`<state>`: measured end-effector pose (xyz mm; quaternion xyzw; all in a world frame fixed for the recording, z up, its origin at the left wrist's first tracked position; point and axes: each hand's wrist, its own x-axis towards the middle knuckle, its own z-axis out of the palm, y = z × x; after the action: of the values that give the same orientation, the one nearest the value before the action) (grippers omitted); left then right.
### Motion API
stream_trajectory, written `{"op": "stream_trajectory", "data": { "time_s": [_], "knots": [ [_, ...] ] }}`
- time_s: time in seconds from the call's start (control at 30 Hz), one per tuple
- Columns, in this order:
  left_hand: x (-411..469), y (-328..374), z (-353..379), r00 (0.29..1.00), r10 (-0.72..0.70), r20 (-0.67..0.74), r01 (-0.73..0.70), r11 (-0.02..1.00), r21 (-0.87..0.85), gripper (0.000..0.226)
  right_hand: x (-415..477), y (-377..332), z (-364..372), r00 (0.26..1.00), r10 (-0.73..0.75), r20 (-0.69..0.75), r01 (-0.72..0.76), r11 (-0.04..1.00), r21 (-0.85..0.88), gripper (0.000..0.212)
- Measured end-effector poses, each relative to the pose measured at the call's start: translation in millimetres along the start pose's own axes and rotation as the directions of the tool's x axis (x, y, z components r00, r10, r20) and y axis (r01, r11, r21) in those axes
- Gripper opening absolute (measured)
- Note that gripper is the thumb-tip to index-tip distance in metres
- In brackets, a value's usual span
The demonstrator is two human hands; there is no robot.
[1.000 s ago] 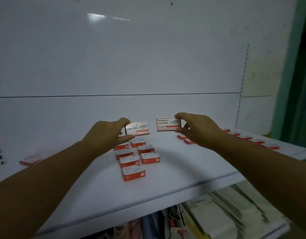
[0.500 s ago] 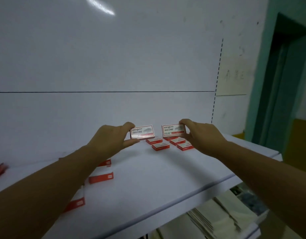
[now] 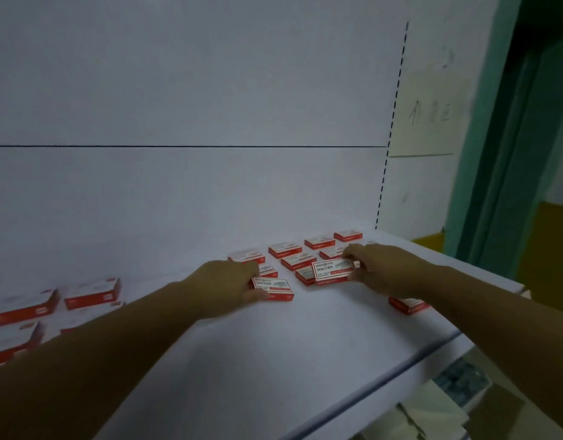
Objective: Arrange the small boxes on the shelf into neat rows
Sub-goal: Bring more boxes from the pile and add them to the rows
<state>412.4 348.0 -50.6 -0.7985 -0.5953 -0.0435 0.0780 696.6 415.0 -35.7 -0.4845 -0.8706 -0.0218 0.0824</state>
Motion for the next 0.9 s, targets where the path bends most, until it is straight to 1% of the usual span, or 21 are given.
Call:
{"op": "stream_trajectory", "data": {
  "time_s": [0.1, 0.17, 0.23, 0.3, 0.4, 0.5, 0.6, 0.73, 0.8, 0.9],
  "knots": [
    [5.3, 12.1, 6.9, 0.994, -0.078, 0.070, 0.082, 0.995, -0.053, 0.059, 3.7, 12.8, 5.2, 0.993, -0.086, 0.075, 0.086, 0.996, 0.005, 0.041],
    [5.0, 18.4, 11.1, 0.980, -0.159, 0.118, 0.164, 0.986, -0.041, 0.057, 6.8, 19.5, 6.6, 0.982, -0.162, 0.100, 0.161, 0.987, 0.019, 0.043],
    [2.8, 23.2, 16.2, 0.960, -0.242, 0.142, 0.255, 0.964, -0.081, 0.058, 10.0, 23.6, 7.0, 0.967, -0.224, 0.122, 0.220, 0.975, 0.041, 0.043],
    [-1.9, 27.1, 19.5, 0.942, -0.312, 0.123, 0.330, 0.930, -0.165, 0.056, 13.6, 26.7, 10.7, 0.948, -0.287, 0.136, 0.280, 0.957, 0.071, 0.044],
    [-9.9, 28.3, 23.2, 0.922, -0.381, 0.067, 0.385, 0.888, -0.250, 0.046, 19.3, 26.5, 16.2, 0.922, -0.354, 0.156, 0.347, 0.935, 0.073, 0.042],
    [-10.9, 33.4, 24.7, 0.890, -0.453, 0.050, 0.446, 0.843, -0.301, 0.040, 25.3, 28.9, 18.4, 0.911, -0.368, 0.186, 0.356, 0.929, 0.097, 0.037],
    [-10.4, 39.6, 26.0, 0.872, -0.489, 0.023, 0.468, 0.819, -0.332, 0.038, 30.1, 28.9, 22.6, 0.907, -0.384, 0.173, 0.374, 0.923, 0.087, 0.031],
    [-10.2, 44.0, 25.4, 0.842, -0.537, 0.055, 0.524, 0.790, -0.319, 0.042, 27.7, 30.4, 24.9, 0.906, -0.392, 0.162, 0.385, 0.920, 0.074, 0.029],
    [-9.3, 46.3, 21.7, 0.839, -0.538, 0.085, 0.536, 0.786, -0.308, 0.047, 23.3, 29.8, 20.5, 0.911, -0.371, 0.180, 0.370, 0.928, 0.038, 0.031],
    [-15.3, 55.4, 12.5, 0.860, -0.503, 0.093, 0.500, 0.789, -0.358, 0.053, 14.3, 25.7, 10.5, 0.922, -0.336, 0.191, 0.347, 0.937, -0.030, 0.028]
  ]
}}
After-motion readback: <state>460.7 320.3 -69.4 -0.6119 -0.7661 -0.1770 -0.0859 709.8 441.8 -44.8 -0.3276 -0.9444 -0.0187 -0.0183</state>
